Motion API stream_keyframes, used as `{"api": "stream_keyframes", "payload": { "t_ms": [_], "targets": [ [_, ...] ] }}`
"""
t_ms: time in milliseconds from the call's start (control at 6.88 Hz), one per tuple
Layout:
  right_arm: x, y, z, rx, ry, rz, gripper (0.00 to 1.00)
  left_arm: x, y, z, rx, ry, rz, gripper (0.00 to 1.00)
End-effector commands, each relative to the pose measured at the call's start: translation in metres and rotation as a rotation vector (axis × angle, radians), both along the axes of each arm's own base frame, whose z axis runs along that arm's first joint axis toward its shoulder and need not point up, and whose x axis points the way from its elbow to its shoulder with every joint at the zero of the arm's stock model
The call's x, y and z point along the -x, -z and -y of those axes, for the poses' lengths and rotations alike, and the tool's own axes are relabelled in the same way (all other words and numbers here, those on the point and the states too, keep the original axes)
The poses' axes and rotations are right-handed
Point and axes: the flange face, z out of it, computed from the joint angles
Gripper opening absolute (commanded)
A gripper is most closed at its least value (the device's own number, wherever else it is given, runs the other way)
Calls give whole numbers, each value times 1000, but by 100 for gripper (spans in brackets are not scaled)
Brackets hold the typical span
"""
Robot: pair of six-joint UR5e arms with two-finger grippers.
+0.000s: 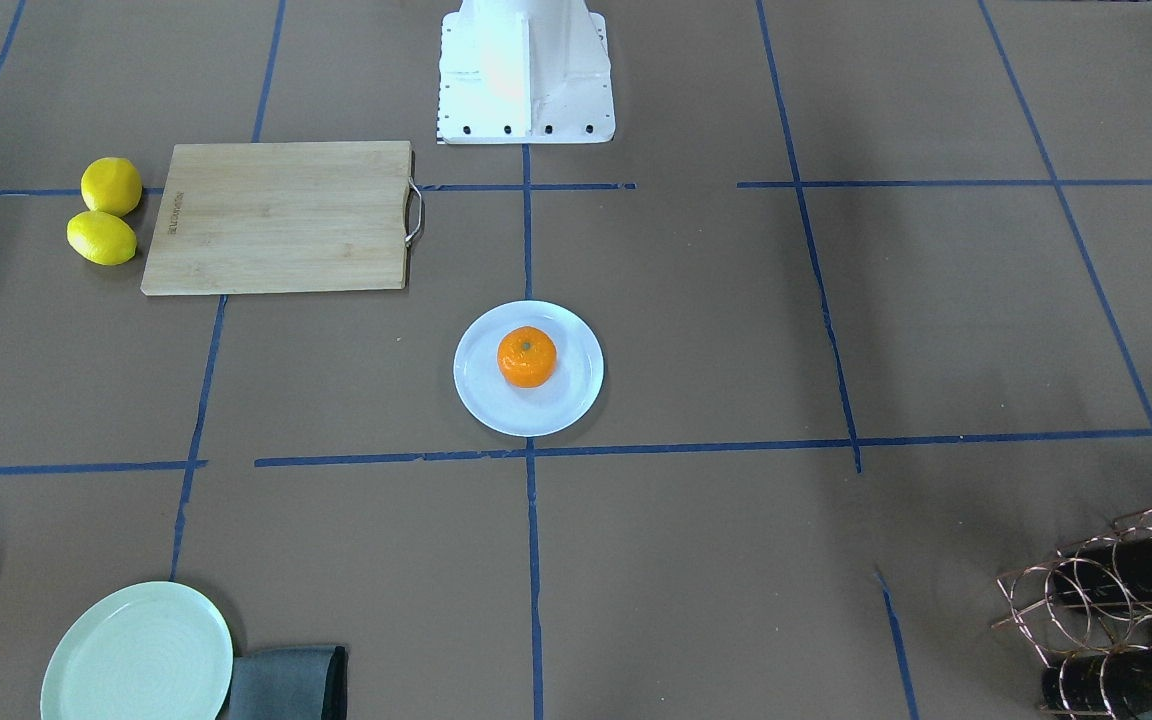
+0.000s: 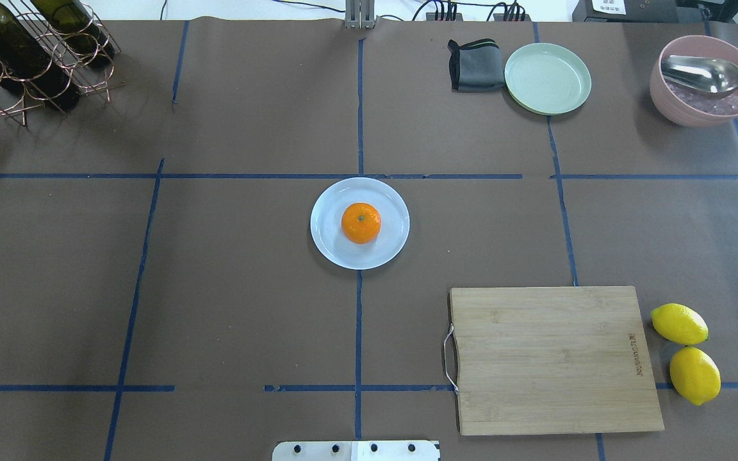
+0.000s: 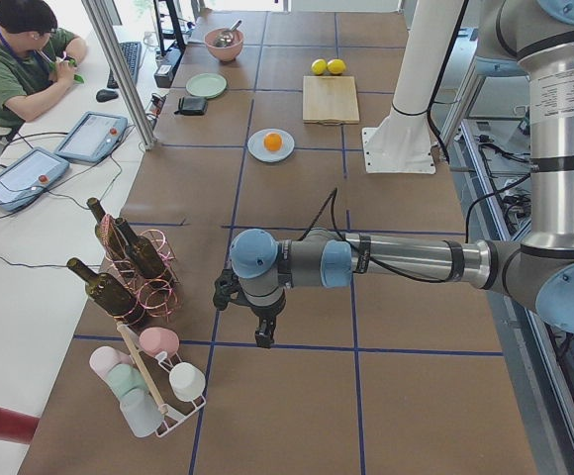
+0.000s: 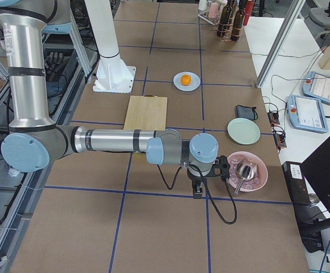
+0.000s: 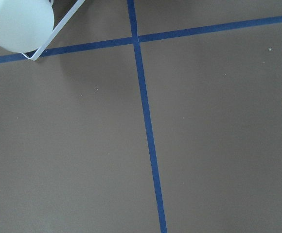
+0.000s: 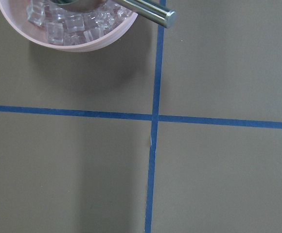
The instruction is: Pick orange to plate
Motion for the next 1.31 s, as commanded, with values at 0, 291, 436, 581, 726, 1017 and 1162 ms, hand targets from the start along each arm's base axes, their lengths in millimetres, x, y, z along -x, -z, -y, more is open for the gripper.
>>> {"api": "stream_keyframes", "payload": {
  "t_ms": [0,291,436,581,726,1017,1162],
  "targets": [
    [0,-6,2,-13,-1,-6,100,0,0,0,2,2,0,100],
    [0,-6,2,-13,-1,-6,100,1,0,0,3,4,0,100],
    [0,-7,2,-13,-1,-6,100,2,0,0,2,6,0,100],
    [0,-6,2,-15,-1,-6,100,3,0,0,3,9,0,100],
    [0,-5,3,-16,-1,-6,100,11,0,0,3,30,0,100],
    [-1,-4,4,-19,-1,-9,100,37,4,-3,11,106,1,100],
    [-1,-3,4,-21,-1,-14,100,44,7,-3,6,123,2,100]
  ]
}}
